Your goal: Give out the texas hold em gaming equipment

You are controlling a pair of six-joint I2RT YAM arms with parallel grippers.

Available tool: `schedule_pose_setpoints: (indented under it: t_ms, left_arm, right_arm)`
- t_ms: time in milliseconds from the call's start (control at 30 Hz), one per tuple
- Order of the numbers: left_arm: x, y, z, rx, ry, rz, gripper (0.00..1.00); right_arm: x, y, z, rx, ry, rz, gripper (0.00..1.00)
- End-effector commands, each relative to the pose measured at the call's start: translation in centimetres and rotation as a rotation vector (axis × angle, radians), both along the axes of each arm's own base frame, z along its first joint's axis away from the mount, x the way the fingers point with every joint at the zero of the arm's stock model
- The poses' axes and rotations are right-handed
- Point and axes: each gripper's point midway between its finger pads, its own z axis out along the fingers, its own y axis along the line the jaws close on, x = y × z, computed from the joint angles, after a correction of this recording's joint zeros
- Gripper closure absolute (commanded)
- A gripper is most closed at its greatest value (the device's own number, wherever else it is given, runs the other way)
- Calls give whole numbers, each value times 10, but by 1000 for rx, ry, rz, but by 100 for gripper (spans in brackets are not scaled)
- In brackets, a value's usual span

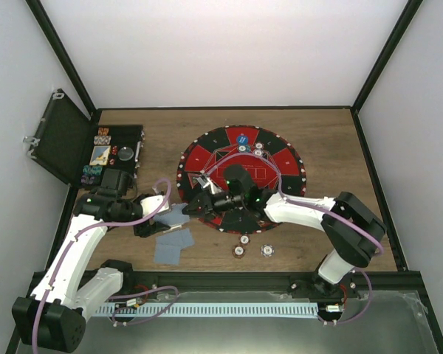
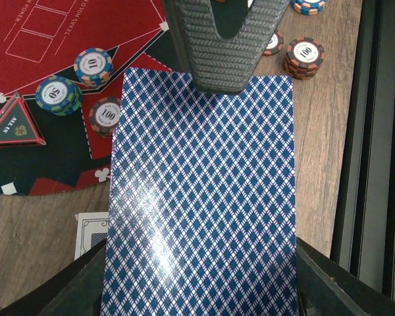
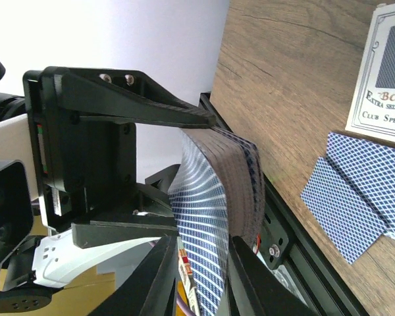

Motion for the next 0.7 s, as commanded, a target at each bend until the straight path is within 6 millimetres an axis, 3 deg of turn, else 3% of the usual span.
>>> schedule_pose_setpoints:
  t_ms: [0,333,500,667]
  left_arm:
    - [2,-2,2,-19,-25,-13,96]
    - [4,-2,-1,-17,-22,-9,96]
    - [4,-1,-1,-12,-23,-4,96]
    - [2,1,-4,1,-24,-3,96]
  right_arm:
    - [-5,-1,14,46,-11,12,79]
    - [-13,9,27,74,-27,46,80]
    - [-15,18,20,57,-14,71,80]
    - [-14,16,19,45,-23,60,98]
